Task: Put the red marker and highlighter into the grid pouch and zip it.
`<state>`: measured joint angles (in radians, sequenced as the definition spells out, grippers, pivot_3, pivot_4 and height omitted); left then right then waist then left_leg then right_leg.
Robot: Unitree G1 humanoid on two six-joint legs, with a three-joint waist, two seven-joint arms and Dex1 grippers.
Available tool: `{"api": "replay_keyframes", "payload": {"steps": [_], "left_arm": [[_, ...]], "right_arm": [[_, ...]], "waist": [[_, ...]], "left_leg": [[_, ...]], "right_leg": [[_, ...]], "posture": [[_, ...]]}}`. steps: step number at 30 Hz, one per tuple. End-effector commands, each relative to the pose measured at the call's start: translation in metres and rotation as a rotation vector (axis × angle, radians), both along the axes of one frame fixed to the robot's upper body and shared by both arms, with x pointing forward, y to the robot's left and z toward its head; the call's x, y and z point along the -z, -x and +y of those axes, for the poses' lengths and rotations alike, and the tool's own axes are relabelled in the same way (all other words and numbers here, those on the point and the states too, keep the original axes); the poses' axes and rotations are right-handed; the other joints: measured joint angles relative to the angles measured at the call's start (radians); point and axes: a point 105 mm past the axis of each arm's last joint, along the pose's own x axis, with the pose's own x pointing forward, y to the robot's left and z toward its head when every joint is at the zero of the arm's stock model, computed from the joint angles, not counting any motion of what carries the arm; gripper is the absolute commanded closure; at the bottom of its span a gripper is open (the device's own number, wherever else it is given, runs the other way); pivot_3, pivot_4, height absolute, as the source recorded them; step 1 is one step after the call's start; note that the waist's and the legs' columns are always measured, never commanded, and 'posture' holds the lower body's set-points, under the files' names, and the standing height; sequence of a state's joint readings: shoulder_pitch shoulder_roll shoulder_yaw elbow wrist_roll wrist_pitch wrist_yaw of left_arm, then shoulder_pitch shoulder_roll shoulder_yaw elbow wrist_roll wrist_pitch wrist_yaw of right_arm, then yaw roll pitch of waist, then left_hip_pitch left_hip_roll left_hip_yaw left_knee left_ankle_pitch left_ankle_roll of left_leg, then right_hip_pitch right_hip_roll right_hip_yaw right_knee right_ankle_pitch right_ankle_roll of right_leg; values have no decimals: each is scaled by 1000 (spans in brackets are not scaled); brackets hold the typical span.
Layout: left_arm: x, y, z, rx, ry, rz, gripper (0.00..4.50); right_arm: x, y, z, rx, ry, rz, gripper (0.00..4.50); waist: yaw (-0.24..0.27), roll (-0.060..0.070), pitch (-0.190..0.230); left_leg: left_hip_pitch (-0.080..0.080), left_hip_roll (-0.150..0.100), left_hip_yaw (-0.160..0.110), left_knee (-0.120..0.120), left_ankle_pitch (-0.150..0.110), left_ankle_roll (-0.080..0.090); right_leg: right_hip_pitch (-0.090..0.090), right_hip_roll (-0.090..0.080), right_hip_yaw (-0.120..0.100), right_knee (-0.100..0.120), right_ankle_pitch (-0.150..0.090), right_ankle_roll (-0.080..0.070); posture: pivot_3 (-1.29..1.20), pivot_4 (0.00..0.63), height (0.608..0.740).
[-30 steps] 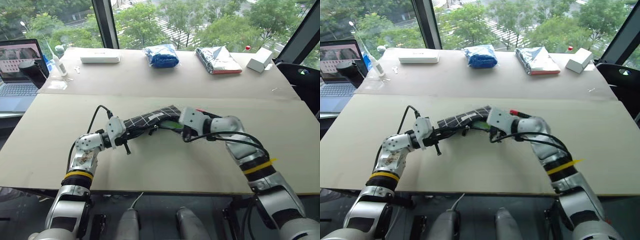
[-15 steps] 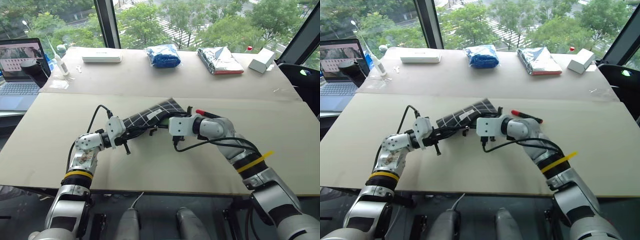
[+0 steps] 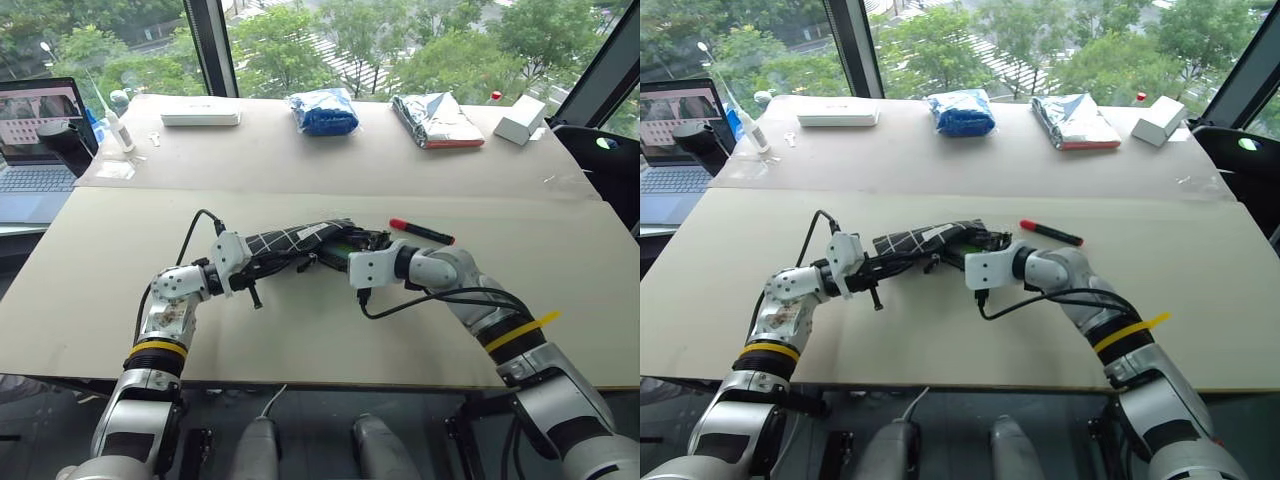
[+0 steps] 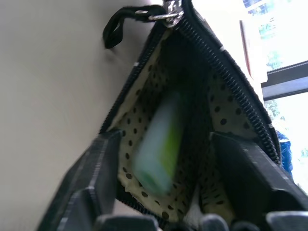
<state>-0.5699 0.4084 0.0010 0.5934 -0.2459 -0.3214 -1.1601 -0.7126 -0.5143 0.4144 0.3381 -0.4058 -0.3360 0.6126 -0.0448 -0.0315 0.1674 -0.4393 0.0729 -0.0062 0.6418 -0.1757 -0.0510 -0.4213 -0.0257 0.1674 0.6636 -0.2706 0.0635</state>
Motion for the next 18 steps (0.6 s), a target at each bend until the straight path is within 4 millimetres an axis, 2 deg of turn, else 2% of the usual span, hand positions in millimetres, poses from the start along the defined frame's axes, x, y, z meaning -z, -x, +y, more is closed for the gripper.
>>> {"api": "replay_keyframes", "payload": {"steps": [1, 5, 7, 9, 12, 15, 18], "left_arm": [[-25, -2, -1, 4, 69, -59, 4500], [-28, -3, 1, -16, 95, -41, 4500], [-28, -4, 2, -21, 99, -37, 4500], [-28, -3, 3, -22, 99, -35, 4500], [-28, -3, 4, -25, 98, -32, 4500], [-27, -2, 5, -27, 98, -29, 4500], [-26, -2, 3, -23, 98, -27, 4500]], "right_arm": [[-21, -7, -11, 50, -109, 0, 9], [-44, 9, -24, -5, -309, 189, 9], [-51, 21, -38, -15, -406, 372, 9], [-69, 44, -51, -106, -551, 547, 9], [-89, 52, -79, -106, -702, 659, 9], [-91, 31, -109, 44, -780, 567, 9], [-52, -5, -145, 345, -638, 429, 9]], "waist": [[0, 0, 0], [2, 0, 0], [5, 0, 0], [9, 0, 0], [6, 0, 0], [0, 0, 0], [-3, 0, 0]], "left_leg": [[0, 0, 0, 0, 0, 0], [0, 0, 0, 0, 0, 0], [0, 0, 0, 0, 0, 0], [0, 0, -1, 0, 0, 0], [0, 0, -1, 1, 0, 0], [1, 0, -2, 1, 0, 0], [1, 0, -2, 1, 0, 0]], "right_leg": [[0, 0, 0, 0, 0, 0], [1, 0, 0, 0, 0, 0], [1, 0, 0, 0, 0, 0], [2, 0, 0, -1, 0, 0], [3, 0, 0, -1, 0, 0], [3, 0, 0, 0, 0, 0], [3, 0, 0, 0, 0, 0]], "posture": [[0, 150, 740], [0, 150, 740], [0, 150, 740], [0, 150, 740], [0, 150, 740], [0, 150, 740], [0, 150, 740]]}}
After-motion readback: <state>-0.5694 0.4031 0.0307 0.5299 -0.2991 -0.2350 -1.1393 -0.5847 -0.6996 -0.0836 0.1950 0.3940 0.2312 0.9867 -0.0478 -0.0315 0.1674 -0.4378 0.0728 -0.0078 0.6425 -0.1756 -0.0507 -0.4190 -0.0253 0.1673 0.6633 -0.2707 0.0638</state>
